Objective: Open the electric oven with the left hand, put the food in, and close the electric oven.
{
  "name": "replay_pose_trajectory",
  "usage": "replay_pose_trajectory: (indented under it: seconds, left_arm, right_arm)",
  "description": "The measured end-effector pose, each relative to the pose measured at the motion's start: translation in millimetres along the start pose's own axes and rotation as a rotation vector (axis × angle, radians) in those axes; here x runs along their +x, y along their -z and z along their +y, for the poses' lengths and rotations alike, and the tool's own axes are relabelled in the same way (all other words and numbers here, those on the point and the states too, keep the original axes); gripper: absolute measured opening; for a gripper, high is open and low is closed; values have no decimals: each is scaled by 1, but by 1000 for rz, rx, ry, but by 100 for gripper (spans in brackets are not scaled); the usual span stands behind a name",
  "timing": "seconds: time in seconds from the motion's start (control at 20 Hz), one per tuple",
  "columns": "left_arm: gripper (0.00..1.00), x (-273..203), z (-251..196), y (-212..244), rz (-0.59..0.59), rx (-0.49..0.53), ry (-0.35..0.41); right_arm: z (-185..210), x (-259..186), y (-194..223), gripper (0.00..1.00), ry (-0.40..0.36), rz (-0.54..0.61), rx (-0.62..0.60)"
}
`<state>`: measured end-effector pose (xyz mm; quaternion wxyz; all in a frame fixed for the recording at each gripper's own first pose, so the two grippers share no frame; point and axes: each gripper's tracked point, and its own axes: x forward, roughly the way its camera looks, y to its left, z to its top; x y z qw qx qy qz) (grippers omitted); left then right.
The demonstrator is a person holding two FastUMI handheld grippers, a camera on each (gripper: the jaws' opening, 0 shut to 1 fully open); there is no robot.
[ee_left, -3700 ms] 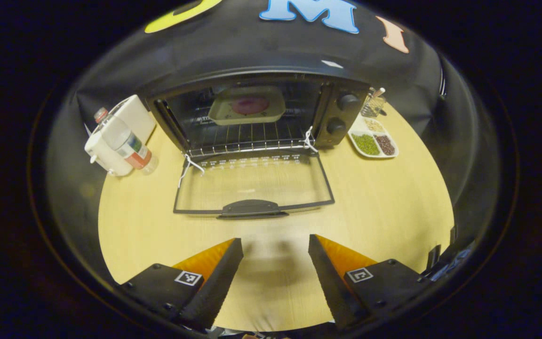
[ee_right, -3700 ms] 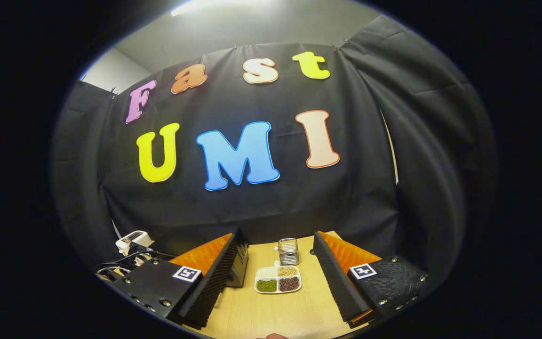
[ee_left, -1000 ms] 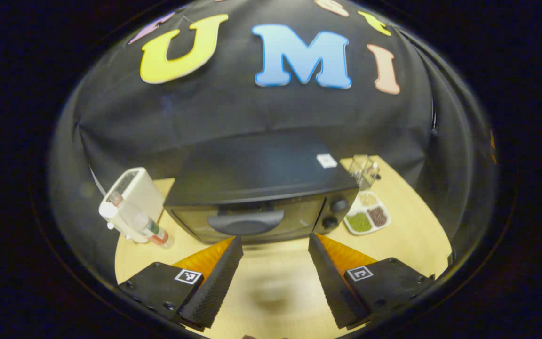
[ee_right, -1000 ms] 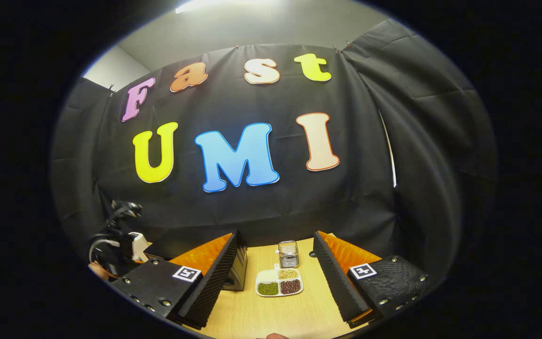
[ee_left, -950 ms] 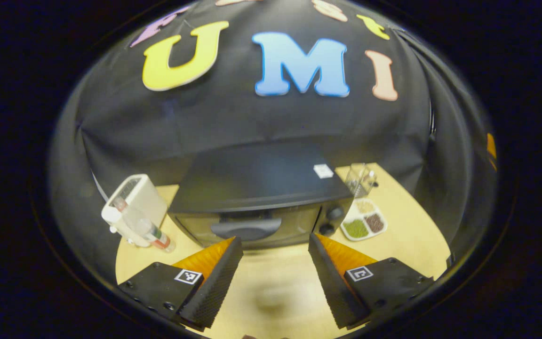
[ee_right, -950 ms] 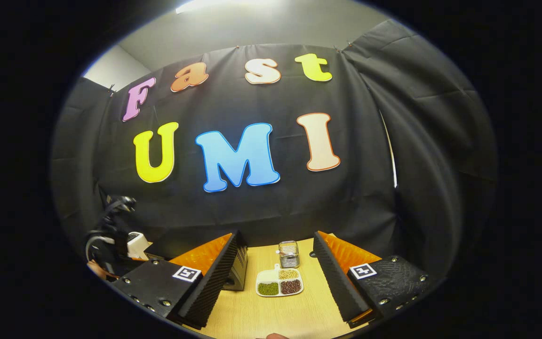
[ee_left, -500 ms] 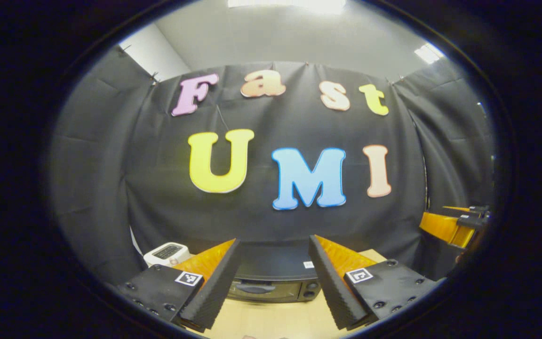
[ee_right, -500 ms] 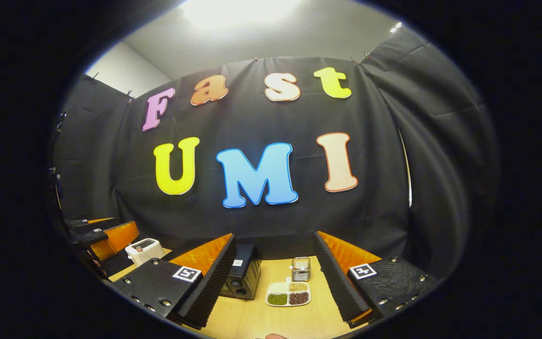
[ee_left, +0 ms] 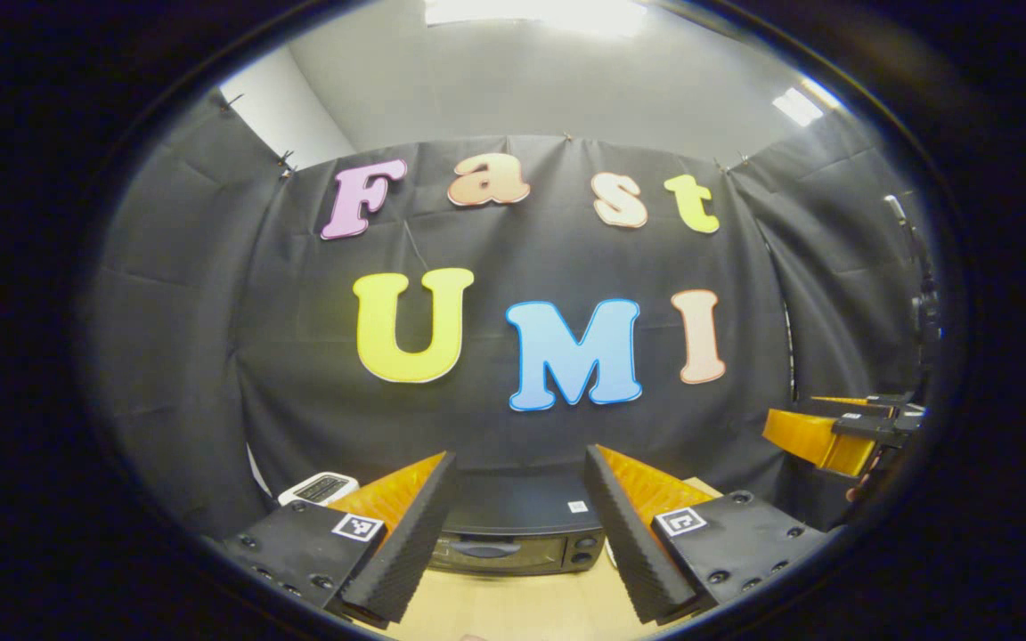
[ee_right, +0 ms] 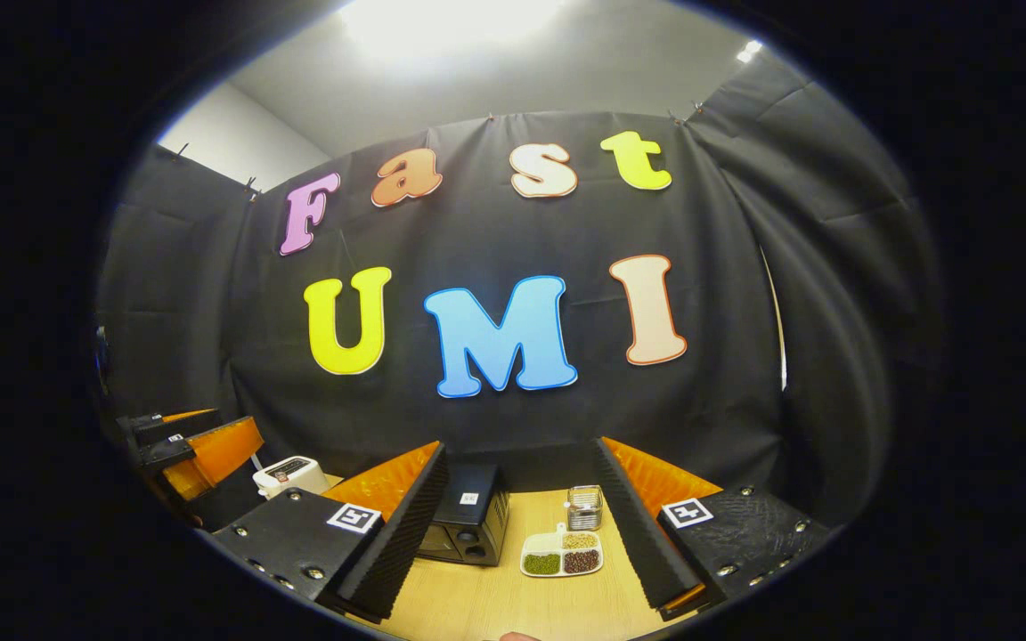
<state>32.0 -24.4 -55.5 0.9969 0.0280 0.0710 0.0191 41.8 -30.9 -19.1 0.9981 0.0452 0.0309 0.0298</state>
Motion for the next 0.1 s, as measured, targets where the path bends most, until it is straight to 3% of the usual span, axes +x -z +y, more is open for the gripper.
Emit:
replay_pose_trajectory:
  seconds: [0.1]
  left_arm:
    - [99,-5,10,-4,-7,1,3]
  right_arm:
    - [11,-5,-4,99,-1,-8,1]
